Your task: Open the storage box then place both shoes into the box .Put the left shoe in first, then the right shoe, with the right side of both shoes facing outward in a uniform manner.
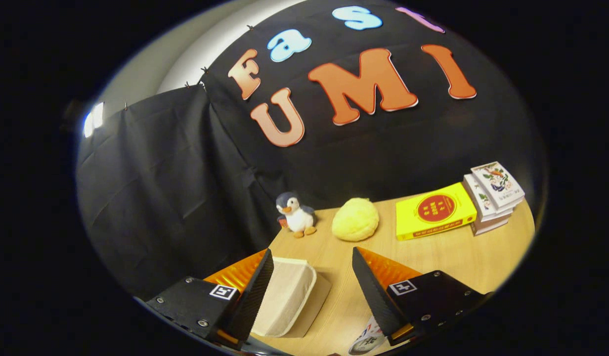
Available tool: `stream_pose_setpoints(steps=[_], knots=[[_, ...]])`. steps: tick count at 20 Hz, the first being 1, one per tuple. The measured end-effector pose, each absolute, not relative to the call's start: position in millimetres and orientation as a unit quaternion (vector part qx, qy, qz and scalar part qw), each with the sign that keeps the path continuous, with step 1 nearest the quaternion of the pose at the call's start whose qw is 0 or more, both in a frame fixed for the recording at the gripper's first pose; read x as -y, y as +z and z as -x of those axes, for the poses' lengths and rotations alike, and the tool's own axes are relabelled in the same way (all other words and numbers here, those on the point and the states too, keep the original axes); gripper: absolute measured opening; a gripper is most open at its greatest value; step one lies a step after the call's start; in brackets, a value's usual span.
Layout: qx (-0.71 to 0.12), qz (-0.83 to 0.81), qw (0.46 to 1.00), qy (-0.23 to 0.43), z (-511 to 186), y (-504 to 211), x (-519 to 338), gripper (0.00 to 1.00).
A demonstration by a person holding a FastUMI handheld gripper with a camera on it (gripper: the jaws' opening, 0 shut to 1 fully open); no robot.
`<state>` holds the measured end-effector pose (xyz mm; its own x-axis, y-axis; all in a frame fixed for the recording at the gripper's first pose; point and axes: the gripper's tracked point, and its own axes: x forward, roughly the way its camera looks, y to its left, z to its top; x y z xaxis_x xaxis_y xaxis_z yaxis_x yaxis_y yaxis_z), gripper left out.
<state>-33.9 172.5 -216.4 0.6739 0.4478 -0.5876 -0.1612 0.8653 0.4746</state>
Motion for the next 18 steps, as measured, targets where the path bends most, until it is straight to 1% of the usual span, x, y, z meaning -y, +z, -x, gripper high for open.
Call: stream_pose_setpoints(steps=[5, 9, 18], knots=[[-0.439, -0.232, 0.846, 0.194, 55.0, -257.8, -212.8, 0.96], [-0.479, -0.240, 0.818, 0.209, 66.0, -284.9, -238.1, 0.96], [-0.563, -0.289, 0.749, 0.197, 105.6, -342.0, -267.3, 0.96]])
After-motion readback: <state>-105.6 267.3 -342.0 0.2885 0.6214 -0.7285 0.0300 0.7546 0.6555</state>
